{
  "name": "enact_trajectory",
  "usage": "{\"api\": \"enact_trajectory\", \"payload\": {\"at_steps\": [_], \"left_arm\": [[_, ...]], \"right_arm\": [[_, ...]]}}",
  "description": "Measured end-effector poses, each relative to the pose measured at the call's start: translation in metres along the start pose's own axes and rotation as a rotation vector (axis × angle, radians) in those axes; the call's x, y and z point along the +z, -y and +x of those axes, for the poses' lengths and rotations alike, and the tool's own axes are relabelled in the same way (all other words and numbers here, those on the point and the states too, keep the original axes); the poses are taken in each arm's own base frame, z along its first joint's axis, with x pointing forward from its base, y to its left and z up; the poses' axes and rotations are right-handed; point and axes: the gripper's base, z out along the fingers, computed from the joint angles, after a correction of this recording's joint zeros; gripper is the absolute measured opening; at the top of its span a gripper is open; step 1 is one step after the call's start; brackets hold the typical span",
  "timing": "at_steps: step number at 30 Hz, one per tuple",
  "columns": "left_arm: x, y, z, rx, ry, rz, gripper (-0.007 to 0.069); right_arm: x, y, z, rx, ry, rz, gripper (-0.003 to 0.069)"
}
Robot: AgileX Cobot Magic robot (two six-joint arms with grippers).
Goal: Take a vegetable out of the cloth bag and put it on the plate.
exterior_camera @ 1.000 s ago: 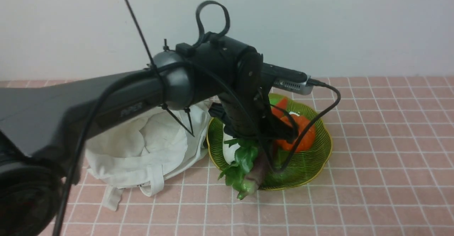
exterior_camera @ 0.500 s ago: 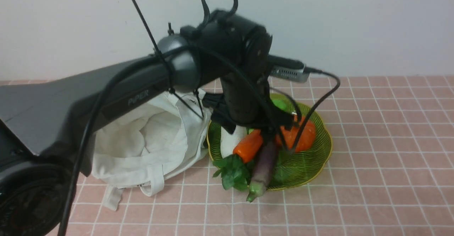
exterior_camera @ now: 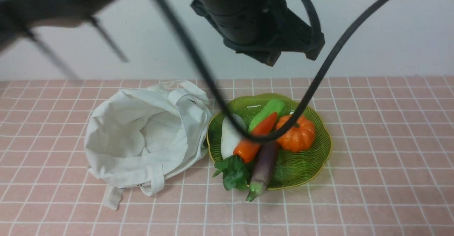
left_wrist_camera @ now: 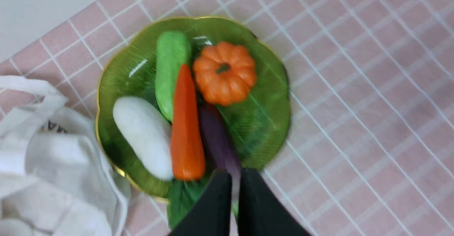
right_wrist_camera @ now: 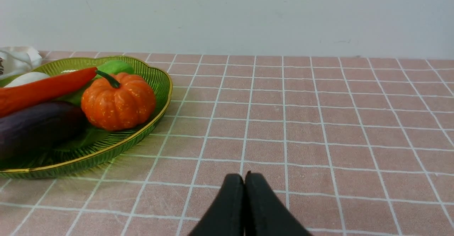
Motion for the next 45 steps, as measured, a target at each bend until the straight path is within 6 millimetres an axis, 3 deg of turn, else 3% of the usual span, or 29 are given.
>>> {"api": "enact_trajectory", "payload": {"at_steps": [3, 5, 9, 10, 14, 20, 33, 35, 39, 41, 45], "left_arm": [[-0.030, 0.007, 0.037, 0.026, -0.023, 0.034, -0.0005], [-0.044, 0.014, 0.079, 0.066, -0.076, 0.066, -0.0005], [-0.034, 0.023, 0.122, 0.113, -0.083, 0.117, -0.0005], [-0.019, 0.025, 0.145, 0.130, -0.069, 0.133, -0.0005], [0.008, 0.024, 0.180, 0.124, -0.009, 0.164, -0.0005], [0.023, 0.022, 0.197, 0.116, -0.021, 0.163, -0.0005], [0.025, 0.019, 0.198, 0.125, -0.038, 0.141, -0.0005], [0.024, 0.013, 0.196, 0.108, -0.013, 0.121, -0.0005], [0.016, -0.023, 0.201, -0.032, 0.150, 0.040, -0.0005], [0.011, -0.036, 0.209, -0.078, 0.206, 0.001, -0.0005], [-0.008, -0.063, 0.244, -0.180, 0.332, -0.109, -0.0005]], "right_arm": [[0.000, 0.000, 0.000, 0.000, 0.000, 0.000, -0.0015], [0.000, 0.000, 0.000, 0.000, 0.000, 0.000, -0.0015], [0.000, 0.000, 0.000, 0.000, 0.000, 0.000, -0.0015], [0.000, 0.000, 0.000, 0.000, 0.000, 0.000, -0.0015], [0.000, 0.000, 0.000, 0.000, 0.000, 0.000, -0.0015], [0.000, 0.000, 0.000, 0.000, 0.000, 0.000, -0.0015], [0.000, 0.000, 0.000, 0.000, 0.000, 0.000, -0.0015], [0.000, 0.000, 0.000, 0.000, 0.000, 0.000, -0.0015], [0.000, 0.000, 0.000, 0.000, 0.000, 0.000, -0.0015], [0.000, 0.000, 0.000, 0.000, 0.000, 0.000, -0.0015], [0.000, 0.000, 0.000, 0.000, 0.000, 0.000, -0.0015]]}}
